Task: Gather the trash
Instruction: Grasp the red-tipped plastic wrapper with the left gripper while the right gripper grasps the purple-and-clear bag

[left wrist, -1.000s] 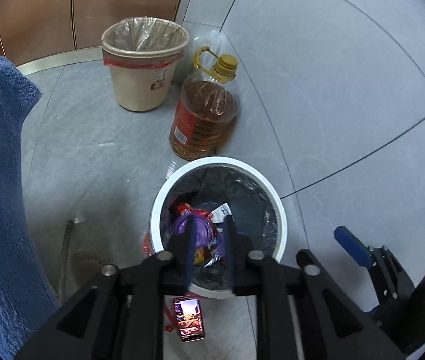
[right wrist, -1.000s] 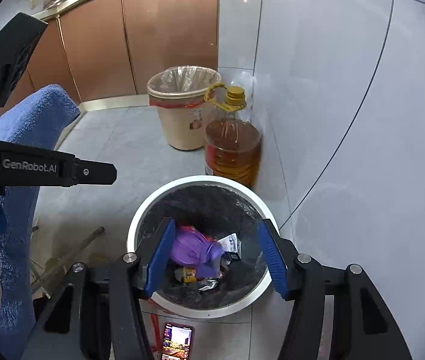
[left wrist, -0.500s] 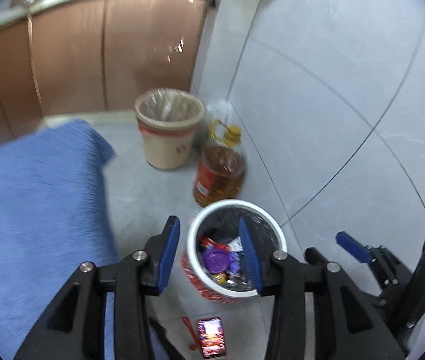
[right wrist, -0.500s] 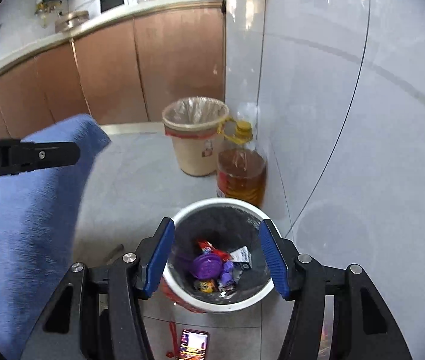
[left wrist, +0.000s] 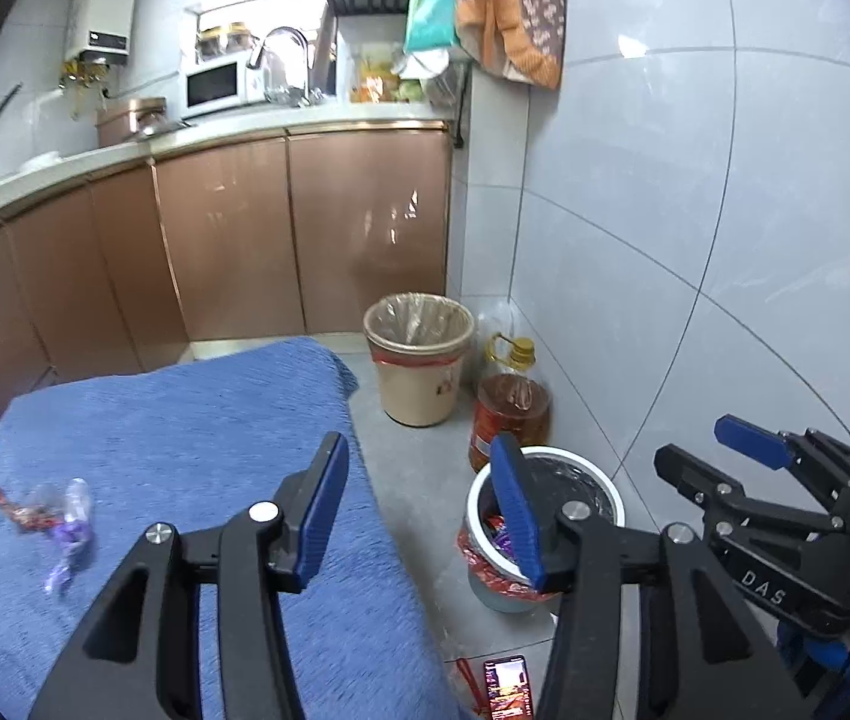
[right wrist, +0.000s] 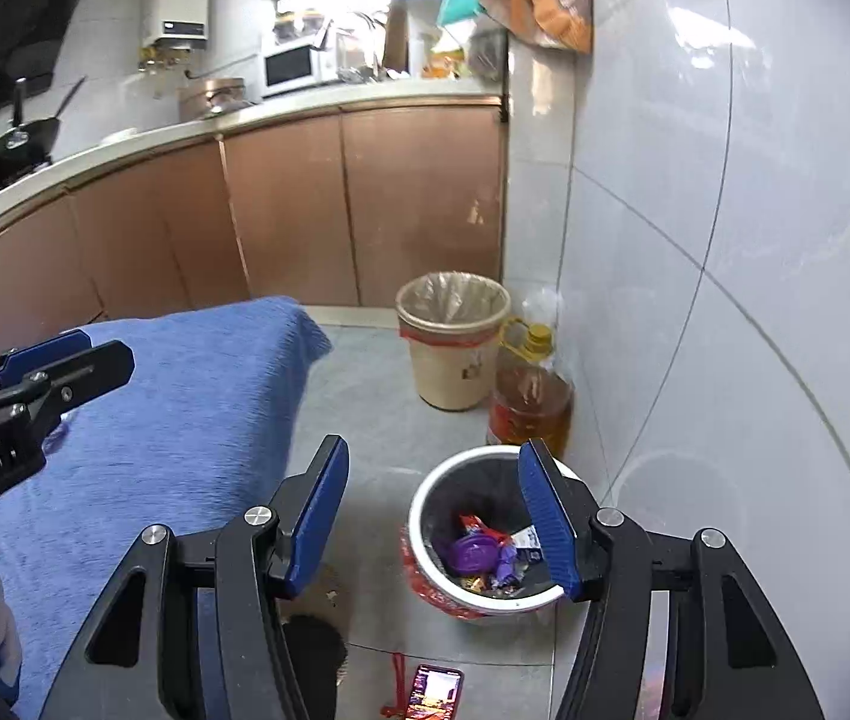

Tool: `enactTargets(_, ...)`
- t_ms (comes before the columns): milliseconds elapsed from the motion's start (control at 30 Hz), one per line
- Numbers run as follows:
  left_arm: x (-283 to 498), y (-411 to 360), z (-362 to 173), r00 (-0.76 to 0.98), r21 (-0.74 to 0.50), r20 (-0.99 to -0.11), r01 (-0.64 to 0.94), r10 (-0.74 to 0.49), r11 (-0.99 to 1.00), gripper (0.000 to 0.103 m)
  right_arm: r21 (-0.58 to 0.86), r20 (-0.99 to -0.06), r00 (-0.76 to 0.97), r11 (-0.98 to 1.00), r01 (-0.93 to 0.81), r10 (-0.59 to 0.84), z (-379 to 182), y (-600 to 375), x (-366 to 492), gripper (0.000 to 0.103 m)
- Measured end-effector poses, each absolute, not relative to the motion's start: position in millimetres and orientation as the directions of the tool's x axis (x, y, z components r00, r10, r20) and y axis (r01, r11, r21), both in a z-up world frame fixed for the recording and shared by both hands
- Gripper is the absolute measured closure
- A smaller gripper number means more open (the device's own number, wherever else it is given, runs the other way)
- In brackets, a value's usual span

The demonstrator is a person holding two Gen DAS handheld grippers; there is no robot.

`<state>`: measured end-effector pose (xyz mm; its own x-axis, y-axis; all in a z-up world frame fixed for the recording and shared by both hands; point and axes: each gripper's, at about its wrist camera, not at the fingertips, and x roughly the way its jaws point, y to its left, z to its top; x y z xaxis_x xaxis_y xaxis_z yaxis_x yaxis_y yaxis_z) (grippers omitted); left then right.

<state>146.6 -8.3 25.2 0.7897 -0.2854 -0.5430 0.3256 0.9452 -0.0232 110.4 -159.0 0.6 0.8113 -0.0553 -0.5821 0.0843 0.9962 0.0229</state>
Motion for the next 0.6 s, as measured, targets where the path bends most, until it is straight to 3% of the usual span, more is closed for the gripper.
enactTargets(600,74.6,71.0,62.4,0.879,-0.023,-0.42,0.237,-0.224,0.971,0.053,-0.028,-0.507,0.862,0.999,-0.043,0.023,56.5,-83.1,62.7,0.045)
